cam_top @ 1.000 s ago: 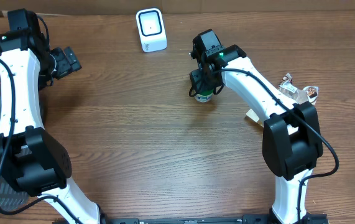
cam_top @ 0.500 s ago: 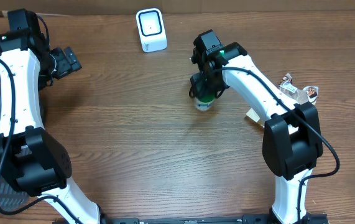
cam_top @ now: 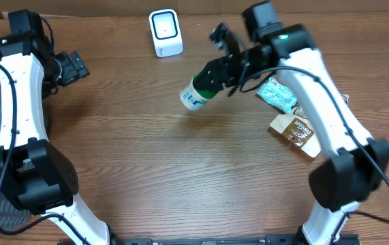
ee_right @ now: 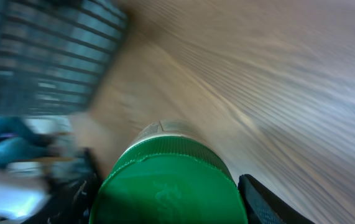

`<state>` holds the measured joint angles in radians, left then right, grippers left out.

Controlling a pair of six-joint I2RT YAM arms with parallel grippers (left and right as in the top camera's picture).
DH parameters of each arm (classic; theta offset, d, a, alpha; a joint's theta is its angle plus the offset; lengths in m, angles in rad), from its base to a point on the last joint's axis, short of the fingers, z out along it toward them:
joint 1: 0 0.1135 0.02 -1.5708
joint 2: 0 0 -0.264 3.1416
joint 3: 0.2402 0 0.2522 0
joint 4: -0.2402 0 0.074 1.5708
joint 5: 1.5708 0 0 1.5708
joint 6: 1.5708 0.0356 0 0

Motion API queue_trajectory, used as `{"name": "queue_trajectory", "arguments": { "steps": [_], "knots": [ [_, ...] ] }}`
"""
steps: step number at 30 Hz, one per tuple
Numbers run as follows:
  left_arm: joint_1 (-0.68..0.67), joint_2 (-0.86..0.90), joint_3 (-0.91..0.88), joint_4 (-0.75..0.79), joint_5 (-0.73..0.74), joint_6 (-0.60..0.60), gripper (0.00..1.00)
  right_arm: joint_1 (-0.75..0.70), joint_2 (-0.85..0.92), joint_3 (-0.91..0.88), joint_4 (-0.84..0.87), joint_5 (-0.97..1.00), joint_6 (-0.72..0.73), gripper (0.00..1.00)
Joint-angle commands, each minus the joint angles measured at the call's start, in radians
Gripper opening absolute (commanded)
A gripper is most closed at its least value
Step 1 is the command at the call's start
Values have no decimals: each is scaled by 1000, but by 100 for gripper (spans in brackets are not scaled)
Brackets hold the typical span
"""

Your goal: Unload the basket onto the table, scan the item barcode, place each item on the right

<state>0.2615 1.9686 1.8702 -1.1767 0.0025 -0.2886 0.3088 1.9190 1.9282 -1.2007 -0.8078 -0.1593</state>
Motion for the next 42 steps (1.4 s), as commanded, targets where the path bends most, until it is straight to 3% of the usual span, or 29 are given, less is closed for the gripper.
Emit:
{"name": "queue_trajectory", "arguments": {
  "steps": [1,7,16,19,24,30,33,38,40,42],
  "knots": [
    [-8,6,-5,5,-10,-3,100,-60,-77,38,12,-341,-37,21],
    [-8,6,-5,4,-10,-3,100,-154,-91,38,32,-637,-36,21],
    [-8,6,-5,4,-10,-3,99,-174,-91,37,63,-573,-35,21],
    [-8,6,-5,4,-10,-3,100,-148,-90,37,87,-397,-32,21],
    [-8,6,-5,4,-10,-3,100,-36,-88,14,156,73,-32,18],
    [-8,6,-5,4,-10,-3,100,129,-42,-40,359,597,-29,17],
    [-8,6,-5,4,-10,-3,100,181,1,-60,505,812,-29,12],
    [-8,6,-5,4,-10,-3,100,201,96,-60,763,938,-64,12],
    [-8,6,-5,4,-10,-3,100,200,135,-60,868,938,-100,19],
    [-8,6,-5,4,-10,-3,100,201,169,-60,966,938,-146,20]
  ]
}}
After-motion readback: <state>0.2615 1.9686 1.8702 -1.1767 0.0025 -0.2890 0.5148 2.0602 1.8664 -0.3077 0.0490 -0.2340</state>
